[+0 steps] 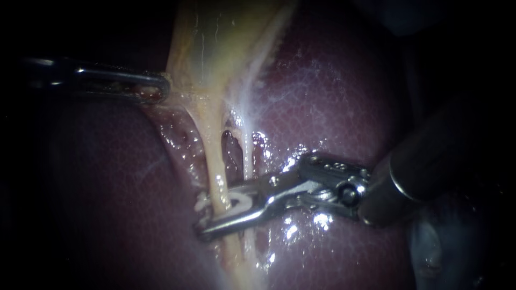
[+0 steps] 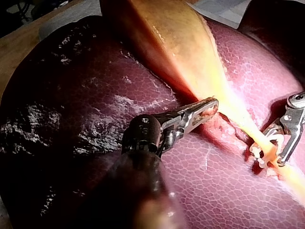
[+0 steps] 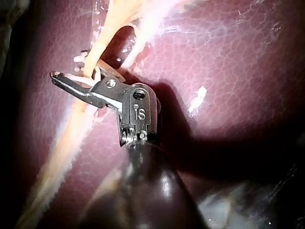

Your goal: Clipping second clip left tube

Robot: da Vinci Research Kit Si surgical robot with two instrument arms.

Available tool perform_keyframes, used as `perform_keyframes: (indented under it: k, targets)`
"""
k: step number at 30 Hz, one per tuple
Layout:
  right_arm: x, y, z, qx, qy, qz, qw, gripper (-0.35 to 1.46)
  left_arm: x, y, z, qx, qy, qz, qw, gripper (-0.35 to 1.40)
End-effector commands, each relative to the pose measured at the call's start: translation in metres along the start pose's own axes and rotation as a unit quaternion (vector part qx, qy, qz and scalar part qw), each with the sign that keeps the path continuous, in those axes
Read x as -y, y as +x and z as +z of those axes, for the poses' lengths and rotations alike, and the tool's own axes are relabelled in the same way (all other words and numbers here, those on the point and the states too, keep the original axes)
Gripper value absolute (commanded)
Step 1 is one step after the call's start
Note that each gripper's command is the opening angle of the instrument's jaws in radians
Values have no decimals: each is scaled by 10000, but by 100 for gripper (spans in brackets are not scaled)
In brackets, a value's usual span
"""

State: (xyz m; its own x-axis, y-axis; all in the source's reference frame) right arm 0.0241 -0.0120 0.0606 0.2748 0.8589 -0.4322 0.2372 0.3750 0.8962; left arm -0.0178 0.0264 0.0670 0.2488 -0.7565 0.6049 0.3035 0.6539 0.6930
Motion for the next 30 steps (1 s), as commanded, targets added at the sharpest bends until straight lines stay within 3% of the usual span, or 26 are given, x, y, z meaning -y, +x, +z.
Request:
perform_keyframes:
  k: [1,7,11,23,27,30]
  targets:
    - [5,5,-1,-5,4,7,10000,48,0,0,0,-1,-1,-2,10000,-35]
    - [33,24,-8,-54,66,68,9999,46,0,0,0,-1,-1,-2,10000,-35]
    - [41,27,-7,-59,71,77,9999,44,0,0,0,-1,-1,-2,10000,-35]
    - [33,17,-1,-61,80,100,9999,23,0,0,0,-1,-3,-2,10000,-35]
    - [33,18,1,-142,172,123,9997,0,0,0,1,0,-3,-3,10000,-35]
    - [33,18,1,-118,265,116,9995,-29,0,0,1,0,-3,-3,10000,-35]
